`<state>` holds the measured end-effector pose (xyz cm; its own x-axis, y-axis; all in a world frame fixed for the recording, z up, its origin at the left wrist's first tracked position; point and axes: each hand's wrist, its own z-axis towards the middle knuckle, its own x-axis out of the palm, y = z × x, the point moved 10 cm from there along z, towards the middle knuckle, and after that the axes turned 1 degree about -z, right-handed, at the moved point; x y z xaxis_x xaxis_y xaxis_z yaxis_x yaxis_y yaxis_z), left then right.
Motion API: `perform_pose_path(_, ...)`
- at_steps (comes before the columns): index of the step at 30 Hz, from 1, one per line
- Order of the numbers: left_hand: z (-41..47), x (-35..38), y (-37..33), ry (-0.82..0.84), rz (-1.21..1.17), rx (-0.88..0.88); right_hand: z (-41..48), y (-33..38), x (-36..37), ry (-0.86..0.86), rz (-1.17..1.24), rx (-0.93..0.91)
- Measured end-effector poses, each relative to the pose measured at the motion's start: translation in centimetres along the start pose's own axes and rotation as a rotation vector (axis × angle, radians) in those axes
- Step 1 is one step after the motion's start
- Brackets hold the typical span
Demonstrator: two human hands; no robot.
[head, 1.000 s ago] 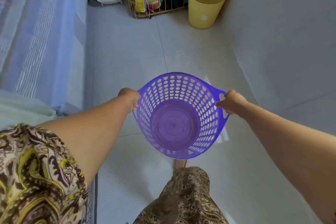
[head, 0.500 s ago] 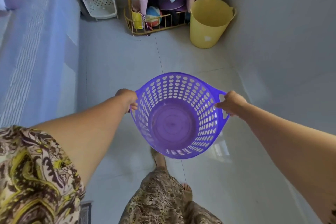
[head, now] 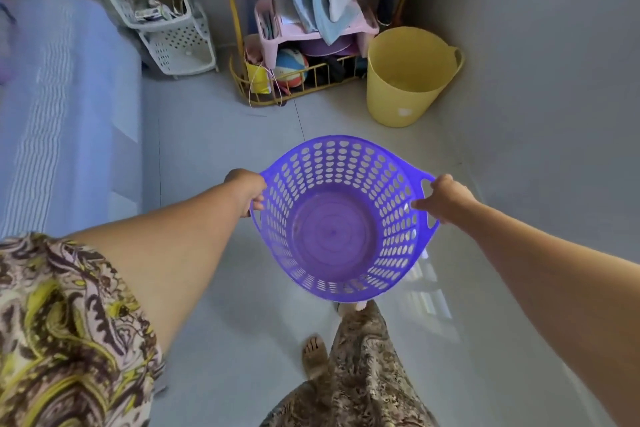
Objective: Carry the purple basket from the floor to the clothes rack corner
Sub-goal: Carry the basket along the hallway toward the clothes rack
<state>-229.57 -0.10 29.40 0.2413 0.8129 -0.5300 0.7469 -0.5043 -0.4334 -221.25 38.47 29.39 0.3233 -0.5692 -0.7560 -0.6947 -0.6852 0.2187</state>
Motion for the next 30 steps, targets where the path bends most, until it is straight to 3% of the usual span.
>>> perform_pose_path(19,19.3,0.3,-22.1,0.056,0.006,-0.051,24.8,16.7,-9.2,0.054,-0.094,-0.007)
perform_pose_path(30,33.3,1.7,-30.9,0.143,0.077,-0.152,37.8,24.4,-9.6,0.025,-0.185,0.125)
